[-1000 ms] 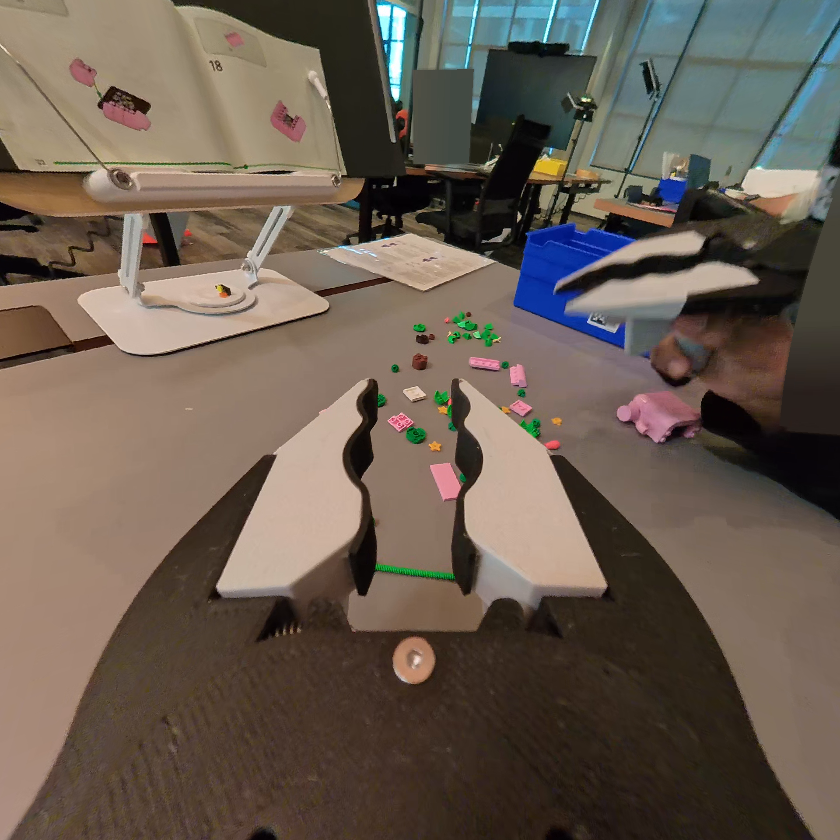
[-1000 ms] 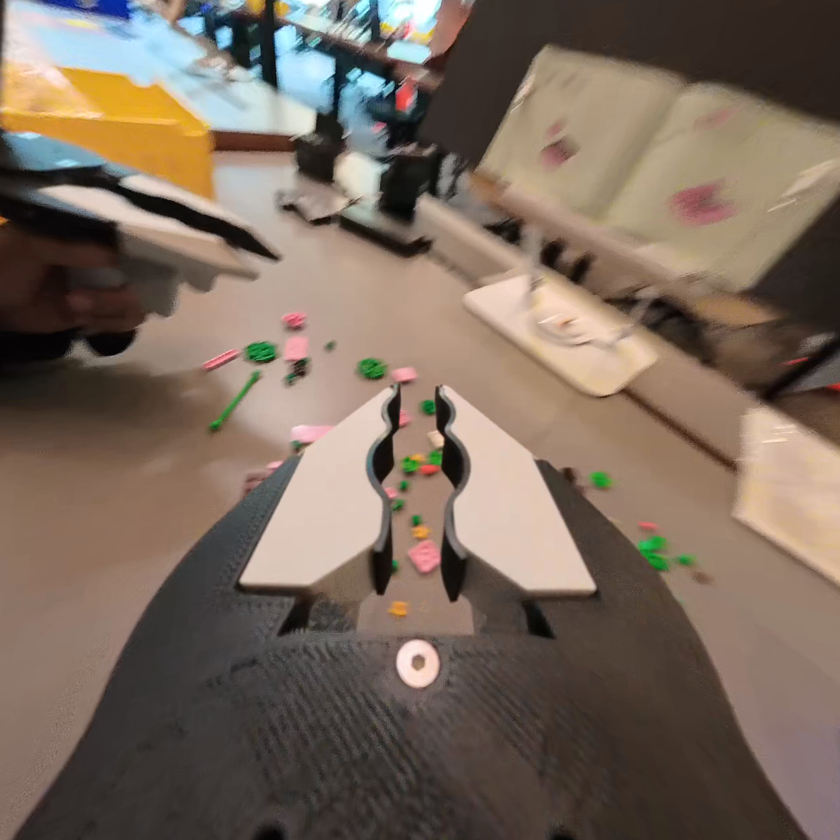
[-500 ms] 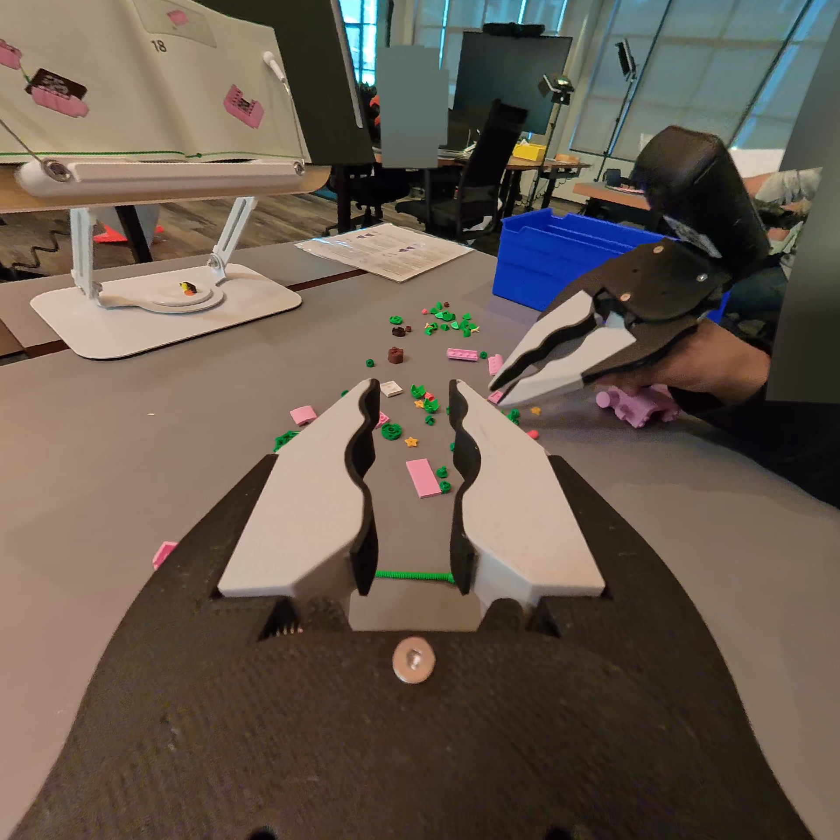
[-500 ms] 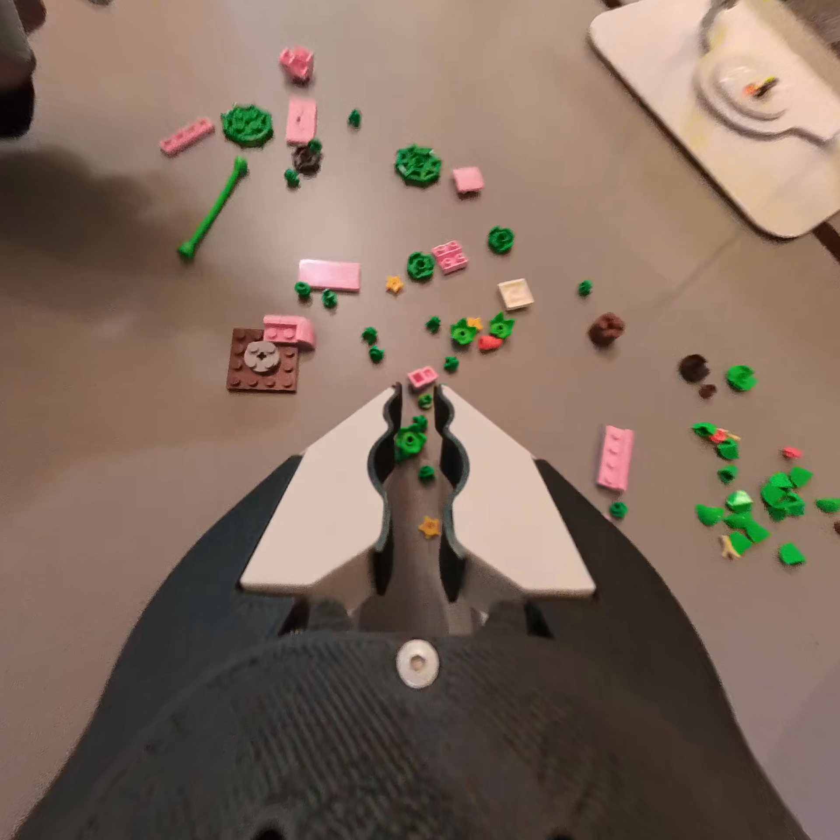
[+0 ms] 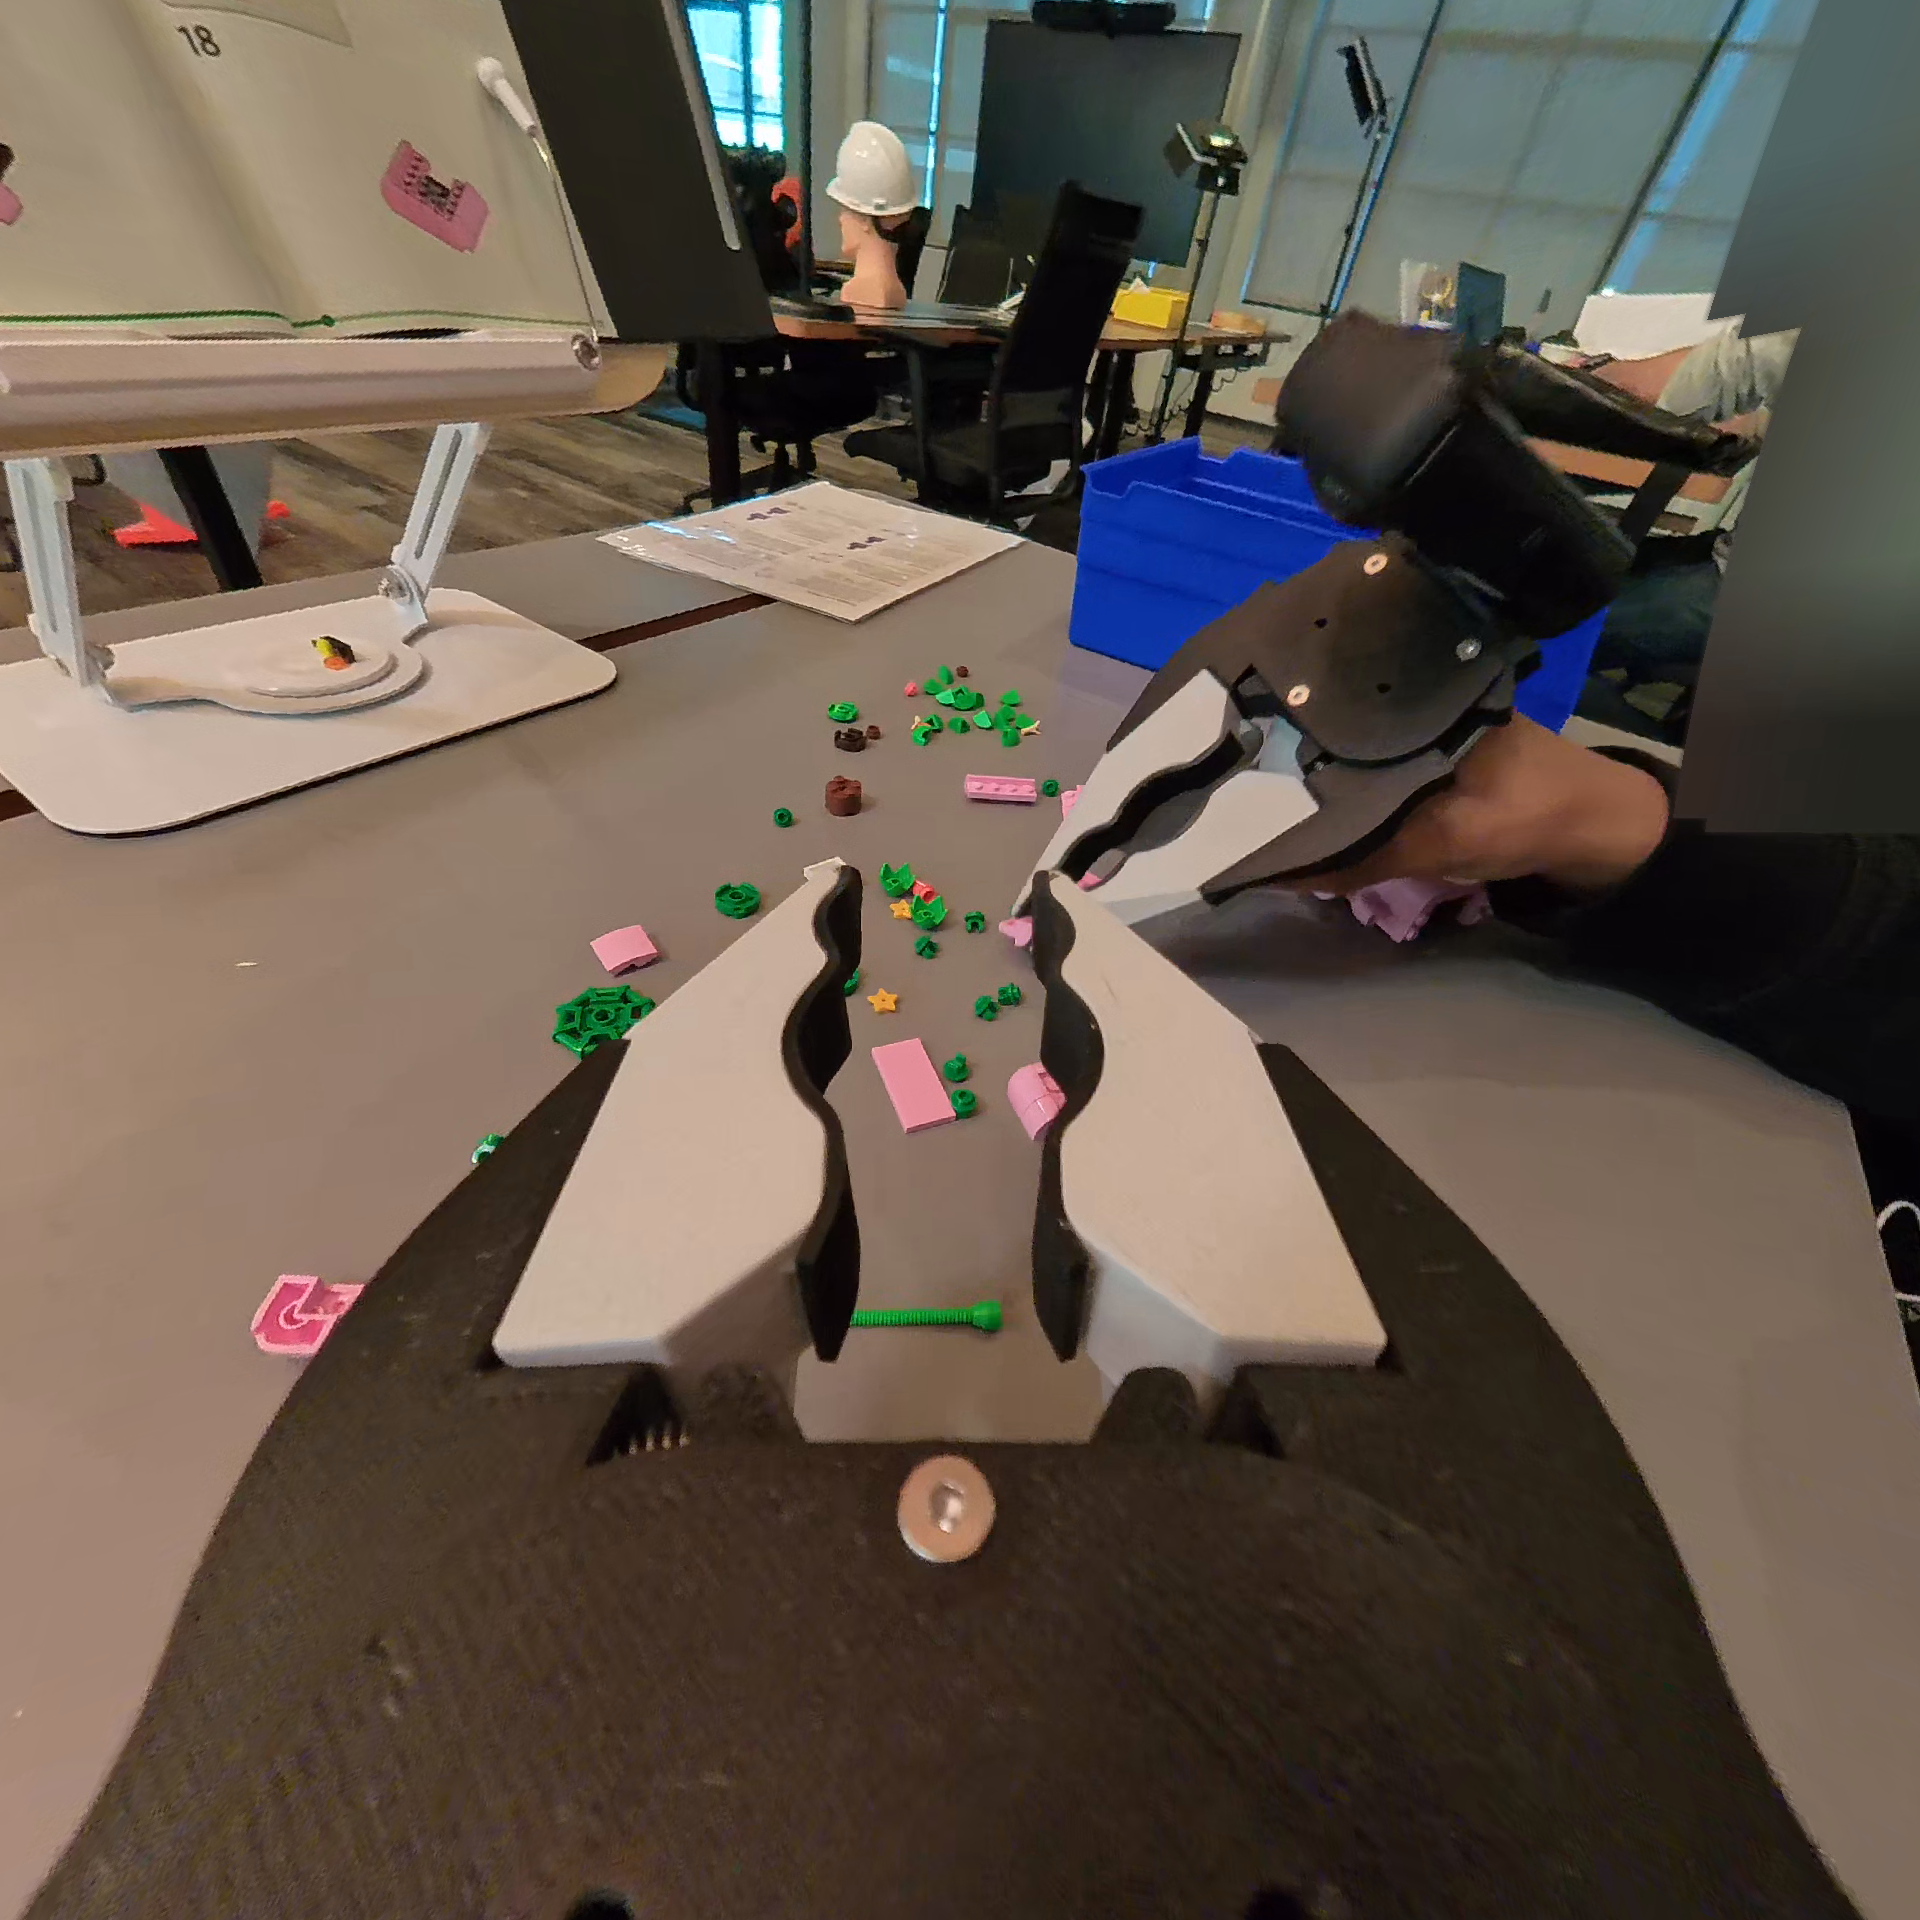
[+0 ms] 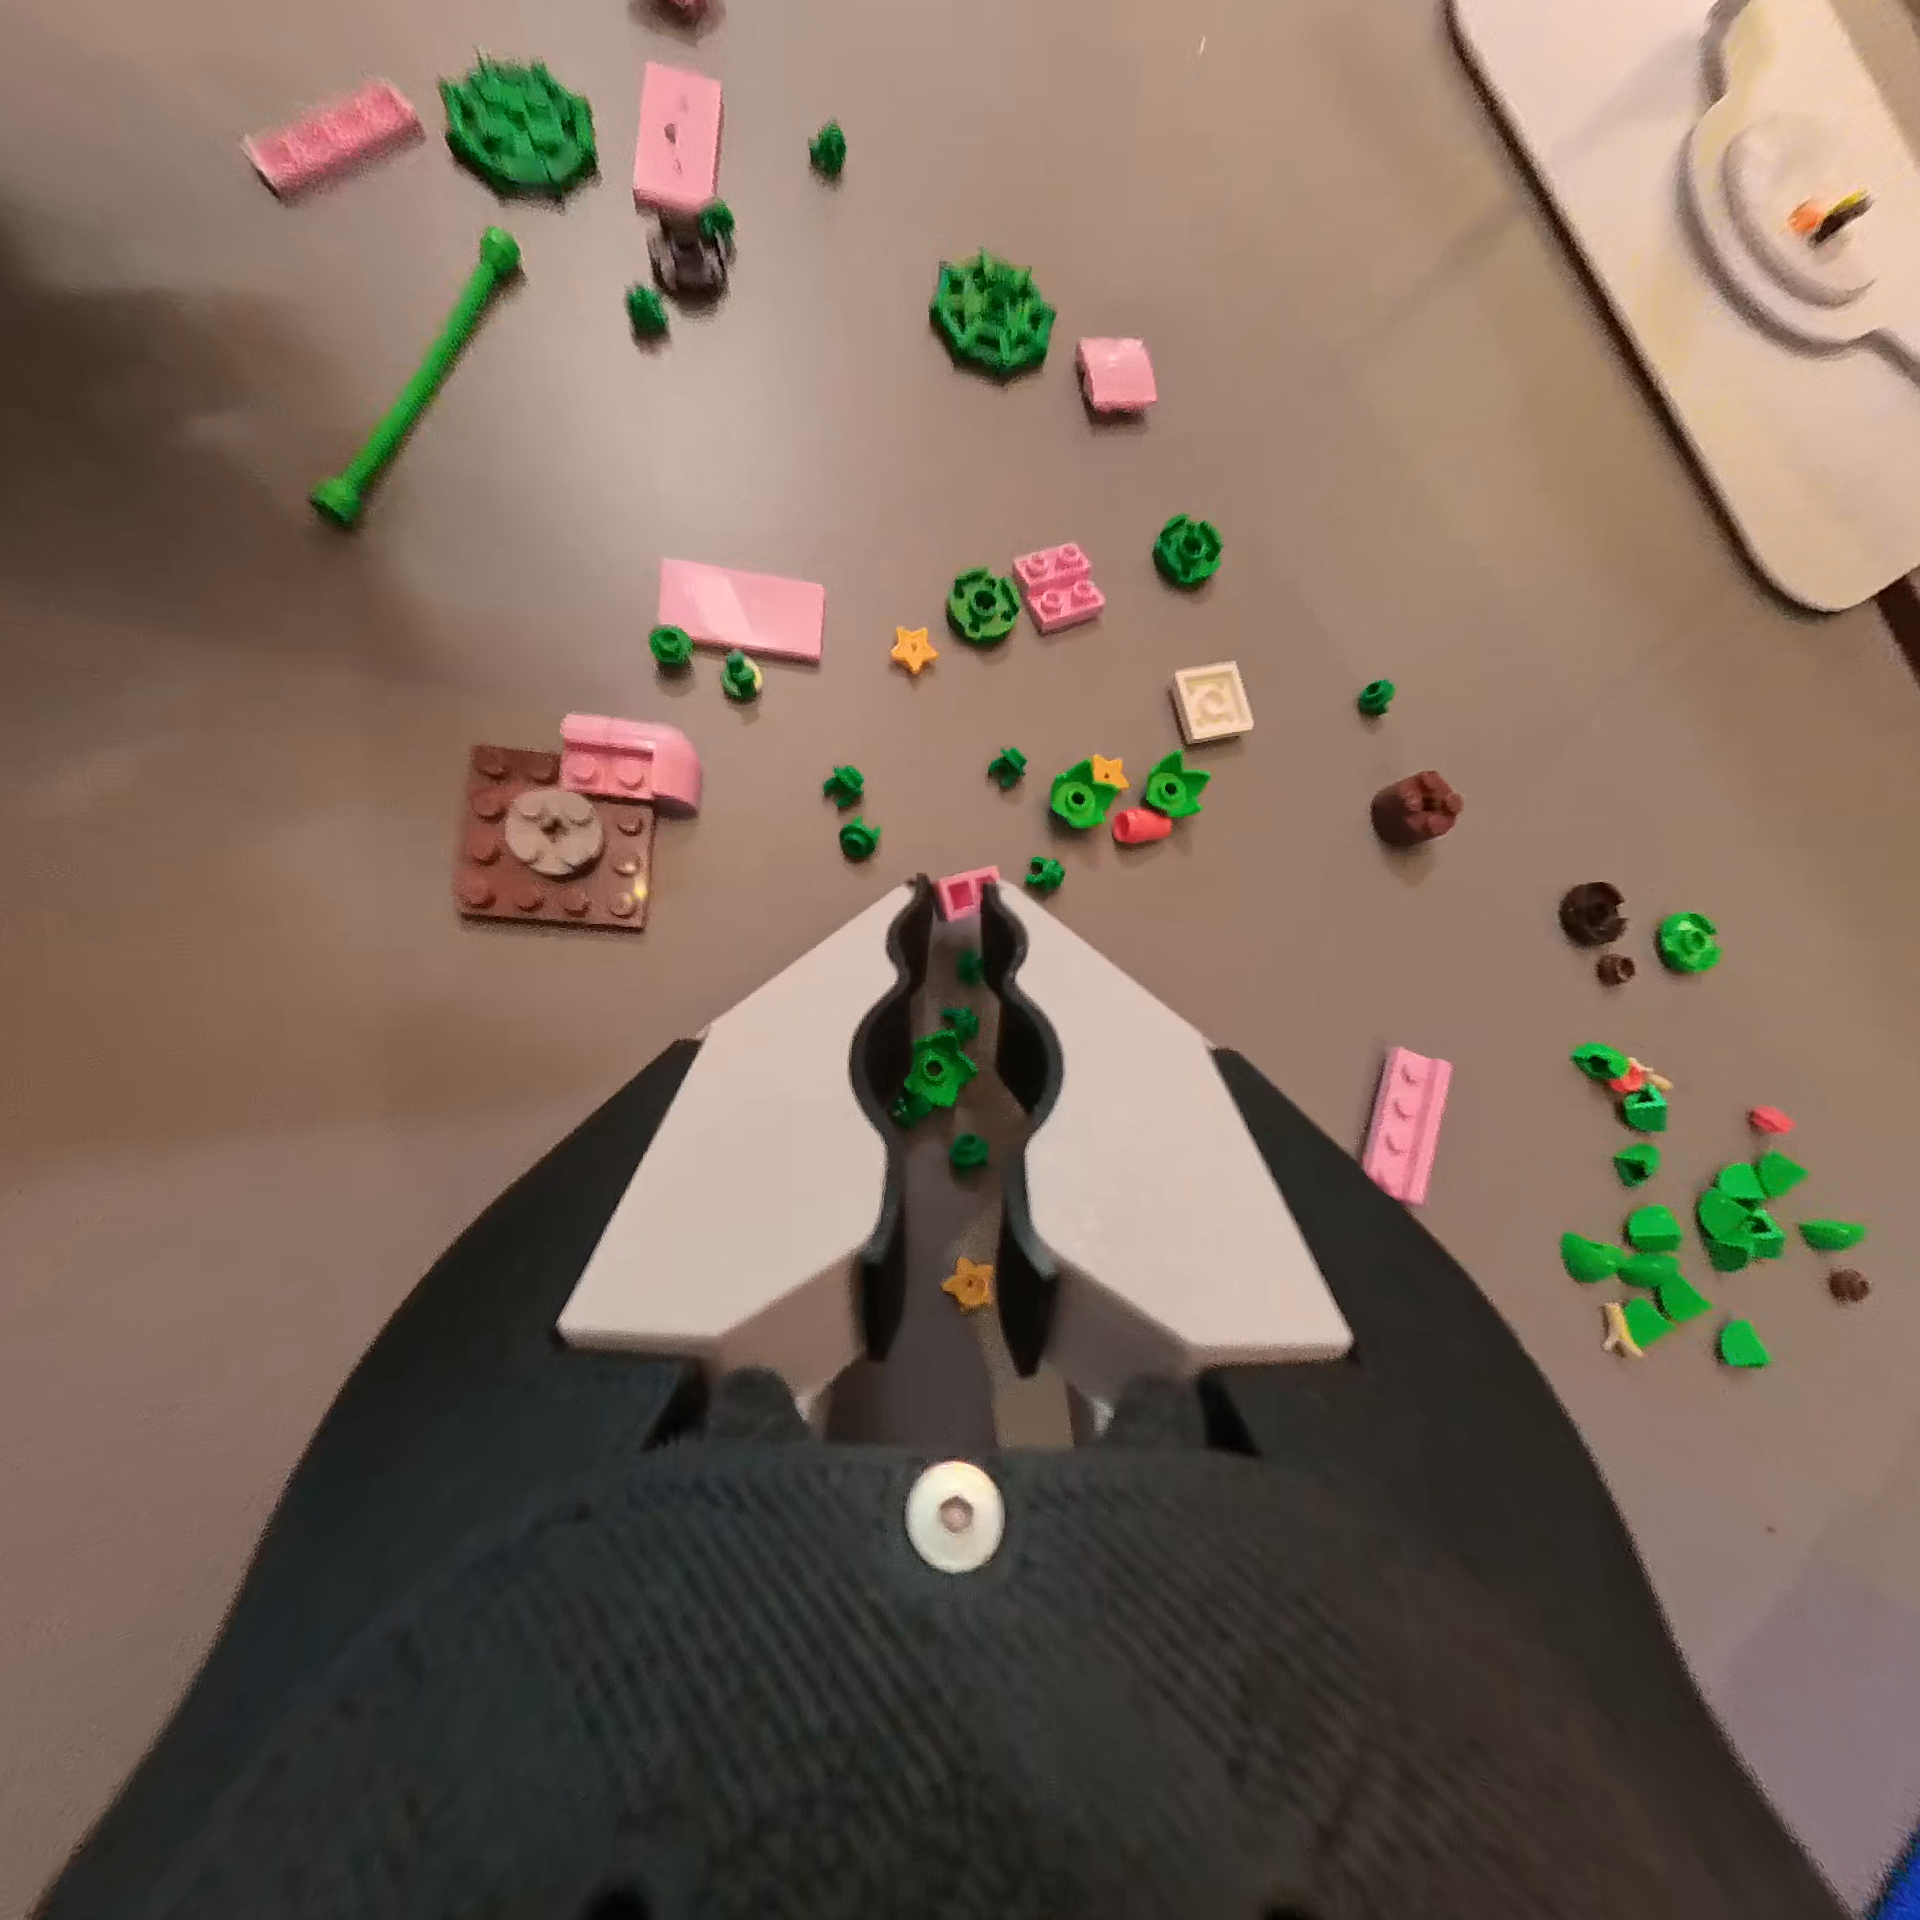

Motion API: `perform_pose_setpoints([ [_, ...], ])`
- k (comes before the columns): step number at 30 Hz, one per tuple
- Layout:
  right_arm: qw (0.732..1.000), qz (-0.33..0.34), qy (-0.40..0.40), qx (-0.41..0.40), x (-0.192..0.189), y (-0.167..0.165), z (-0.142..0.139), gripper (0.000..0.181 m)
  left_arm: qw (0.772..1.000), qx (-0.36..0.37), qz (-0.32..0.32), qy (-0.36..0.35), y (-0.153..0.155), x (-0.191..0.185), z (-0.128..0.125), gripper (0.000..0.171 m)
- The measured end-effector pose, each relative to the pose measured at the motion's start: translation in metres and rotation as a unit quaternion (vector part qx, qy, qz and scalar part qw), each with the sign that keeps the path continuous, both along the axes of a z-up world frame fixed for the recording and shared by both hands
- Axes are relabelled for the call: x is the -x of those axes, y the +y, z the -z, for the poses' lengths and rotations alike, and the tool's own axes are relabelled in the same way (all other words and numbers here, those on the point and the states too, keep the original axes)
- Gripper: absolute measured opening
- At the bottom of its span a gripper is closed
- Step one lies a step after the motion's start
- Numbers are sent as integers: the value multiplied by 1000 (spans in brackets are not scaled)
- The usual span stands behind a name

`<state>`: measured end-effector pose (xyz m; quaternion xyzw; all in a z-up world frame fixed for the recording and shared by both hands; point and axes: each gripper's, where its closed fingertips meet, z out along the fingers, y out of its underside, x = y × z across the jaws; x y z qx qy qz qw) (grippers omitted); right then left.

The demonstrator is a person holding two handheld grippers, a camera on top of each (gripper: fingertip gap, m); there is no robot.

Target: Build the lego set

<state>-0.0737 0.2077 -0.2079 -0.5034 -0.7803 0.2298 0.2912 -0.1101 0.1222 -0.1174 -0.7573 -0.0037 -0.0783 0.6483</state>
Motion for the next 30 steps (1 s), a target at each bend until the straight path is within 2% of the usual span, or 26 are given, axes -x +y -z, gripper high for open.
perform_pose_setpoints([
  [1, 1000, -6, 18, 23, 0, -6, -8, 8, 1000, -1, 4, 3, 0, -2, 0, 30],
  [3, 990, -33, 58, 125, 0, -28, -31, 8, 1000, -7, 22, 15, 0, -9, -2, 31],
  [5, 959, -67, 88, 263, -6, -51, -61, 7, 998, -20, 51, 40, -2, -23, -6, 32],
  [8, 877, -103, 98, 460, -20, -66, -101, 7, 990, -38, 110, 81, -7, -51, -9, 22],
  [10, 820, -113, 81, 556, -26, -67, -114, 7, 987, -41, 127, 91, -8, -63, -9, 22],
  [14, 713, -129, 16, 689, -33, -77, -122, 7, 982, -70, 110, 140, -9, -67, -17, 17],
  [16, 682, -130, -14, 719, -33, -84, -120, 7, 977, -77, 98, 173, -9, -68, -17, 13],
  [21, 661, -116, -57, 739, -29, -97, -107, 7, 970, -78, 90, 210, -9, -72, -14, 10],
  [30, 663, -100, -73, 738, -27, -101, -98, 7, 965, -57, 90, 240, -6, -73, -2, 5],
])
